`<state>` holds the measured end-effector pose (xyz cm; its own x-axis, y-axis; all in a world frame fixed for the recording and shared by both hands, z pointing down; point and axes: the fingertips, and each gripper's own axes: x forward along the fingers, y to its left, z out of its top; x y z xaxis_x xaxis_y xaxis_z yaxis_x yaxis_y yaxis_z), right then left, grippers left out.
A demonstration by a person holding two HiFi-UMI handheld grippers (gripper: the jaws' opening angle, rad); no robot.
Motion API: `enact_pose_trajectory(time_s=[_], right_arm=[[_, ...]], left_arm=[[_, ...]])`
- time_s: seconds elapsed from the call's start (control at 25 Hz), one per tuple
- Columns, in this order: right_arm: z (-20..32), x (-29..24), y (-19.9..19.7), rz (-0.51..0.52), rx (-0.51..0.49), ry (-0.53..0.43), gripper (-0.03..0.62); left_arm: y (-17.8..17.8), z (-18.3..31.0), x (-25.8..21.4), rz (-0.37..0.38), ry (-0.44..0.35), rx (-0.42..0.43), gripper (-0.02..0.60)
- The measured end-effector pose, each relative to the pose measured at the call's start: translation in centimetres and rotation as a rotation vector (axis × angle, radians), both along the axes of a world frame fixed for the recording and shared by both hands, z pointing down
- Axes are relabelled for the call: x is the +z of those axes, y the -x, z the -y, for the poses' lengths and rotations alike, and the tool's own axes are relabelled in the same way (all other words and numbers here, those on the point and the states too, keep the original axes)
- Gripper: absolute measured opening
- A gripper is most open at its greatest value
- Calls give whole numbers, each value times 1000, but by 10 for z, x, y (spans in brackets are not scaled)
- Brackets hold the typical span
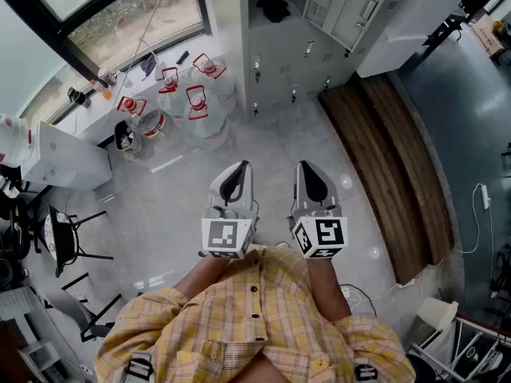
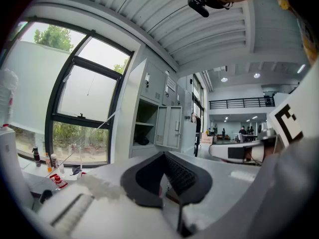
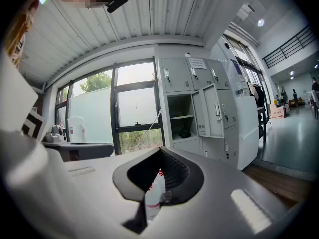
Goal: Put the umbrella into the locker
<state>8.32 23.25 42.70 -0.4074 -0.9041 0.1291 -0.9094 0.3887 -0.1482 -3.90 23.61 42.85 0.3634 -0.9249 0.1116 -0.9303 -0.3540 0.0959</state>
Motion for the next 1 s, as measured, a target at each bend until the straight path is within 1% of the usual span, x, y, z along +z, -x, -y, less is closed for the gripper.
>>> enact_pose_trajectory(time_s=[0.16,0.32,0.52,0.64,0.8,0.92,1.0], right_arm=[[6,7,1,-6,-2,9,-5],[17,9,6,47,-6,12,-3],[34,16,19,40,19,15,-3],[41,19,30,42,37,22,-3],[44,15,44,33,63,10,-3],[47,9,49,30,82,2,-2],[46,8,47,32,93,7,-3]], left_arm=[[1,6,9,8,8,20,0],[5,20,7,-3,6,57,0],[22,36,14,-33,2,114,0],[33,46,18,-33,-4,128,0],[47,53,16,-45,13,134,0],[58,60,15,-73,-7,119,0],[60,58,15,-89,-15,124,0]])
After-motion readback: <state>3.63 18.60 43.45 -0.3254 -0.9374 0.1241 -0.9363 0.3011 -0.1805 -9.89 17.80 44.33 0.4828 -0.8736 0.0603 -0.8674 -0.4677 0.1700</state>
